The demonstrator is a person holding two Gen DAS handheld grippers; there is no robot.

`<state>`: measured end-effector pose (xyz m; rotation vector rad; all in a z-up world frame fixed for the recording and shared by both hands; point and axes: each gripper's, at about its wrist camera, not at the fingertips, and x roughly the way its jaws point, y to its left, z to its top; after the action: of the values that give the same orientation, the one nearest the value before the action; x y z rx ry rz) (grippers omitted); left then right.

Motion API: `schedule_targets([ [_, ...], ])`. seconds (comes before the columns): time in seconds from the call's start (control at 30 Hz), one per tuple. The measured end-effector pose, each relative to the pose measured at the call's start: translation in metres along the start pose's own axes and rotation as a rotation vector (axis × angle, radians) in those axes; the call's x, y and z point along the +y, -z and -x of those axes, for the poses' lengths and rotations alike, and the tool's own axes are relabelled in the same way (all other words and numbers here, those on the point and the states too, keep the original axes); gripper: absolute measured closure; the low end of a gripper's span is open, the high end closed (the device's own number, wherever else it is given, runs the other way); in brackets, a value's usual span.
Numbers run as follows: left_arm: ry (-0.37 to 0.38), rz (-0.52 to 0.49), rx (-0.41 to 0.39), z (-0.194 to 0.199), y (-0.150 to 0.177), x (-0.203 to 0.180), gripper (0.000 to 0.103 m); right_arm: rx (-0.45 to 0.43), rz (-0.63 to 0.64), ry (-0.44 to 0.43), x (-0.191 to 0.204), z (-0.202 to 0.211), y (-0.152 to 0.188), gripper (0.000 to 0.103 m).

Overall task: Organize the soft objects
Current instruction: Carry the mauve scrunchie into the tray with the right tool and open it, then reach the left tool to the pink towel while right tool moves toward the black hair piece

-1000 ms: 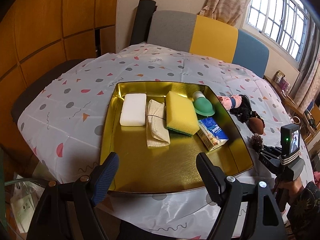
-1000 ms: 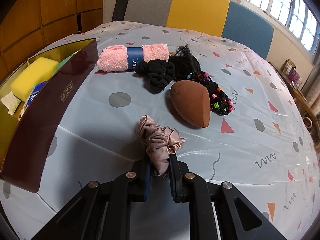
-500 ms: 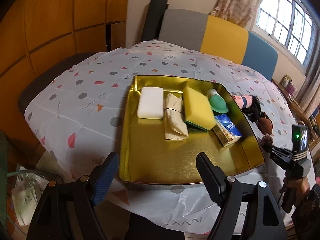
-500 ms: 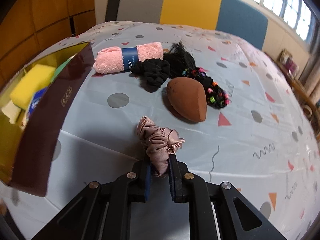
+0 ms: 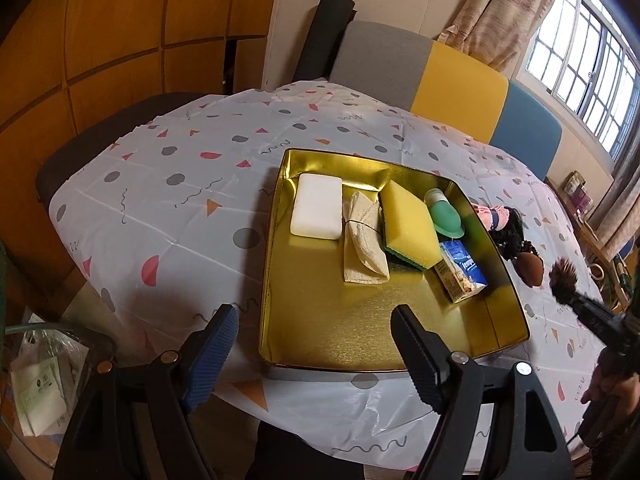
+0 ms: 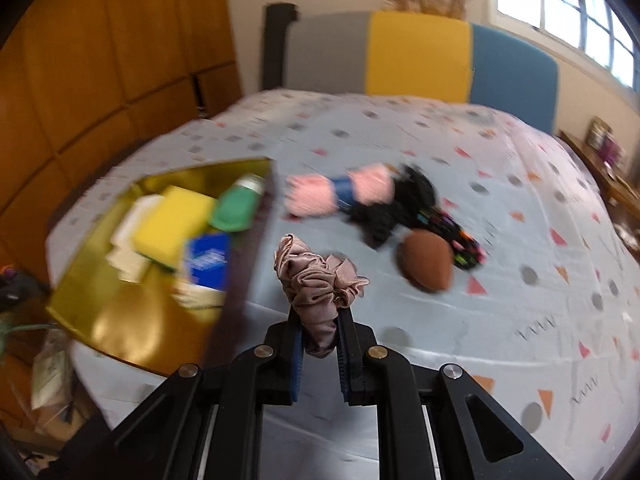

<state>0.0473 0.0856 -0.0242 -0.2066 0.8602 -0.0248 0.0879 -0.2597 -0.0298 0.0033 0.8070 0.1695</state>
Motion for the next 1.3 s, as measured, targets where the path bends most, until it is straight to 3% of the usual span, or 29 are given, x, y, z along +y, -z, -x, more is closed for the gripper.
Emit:
schedule_targets([
  [0.3, -0.039, -0.024, -0.021, 0.005, 0.0, -0.001, 0.024, 0.041, 0.155, -0.203, 0.105, -0.007, -0.013, 0.089],
  [0.53, -0.043, -0.027, -0.016, 0.004, 0.002, 0.003, 0.024, 0.16, 0.229, -0.233, 0.156, -0.052, -0.011, 0.088],
  [0.7, -0.039, -0.017, 0.001, 0.0, 0.004, 0.007, 0.024, 0.243, 0.238, -0.183, 0.161, -0.082, -0.004, 0.087],
  [0.87, -0.037, -0.013, 0.013, -0.004, 0.005, 0.008, 0.024, 0.25, 0.238, -0.156, 0.159, -0.09, -0.002, 0.078],
  [1.0, -0.032, -0.008, 0.022, -0.006, 0.006, 0.007, 0.024, 0.225, 0.219, -0.172, 0.155, -0.084, -0.005, 0.077],
  [1.17, -0.016, -0.002, 0.027, -0.007, 0.005, 0.007, 0.024, 0.15, 0.186, -0.192, 0.144, -0.058, -0.012, 0.061],
  [1.3, -0.006, -0.03, 0.019, -0.005, 0.003, -0.001, 0.024, 0.103, 0.158, -0.18, 0.13, -0.041, -0.016, 0.058],
])
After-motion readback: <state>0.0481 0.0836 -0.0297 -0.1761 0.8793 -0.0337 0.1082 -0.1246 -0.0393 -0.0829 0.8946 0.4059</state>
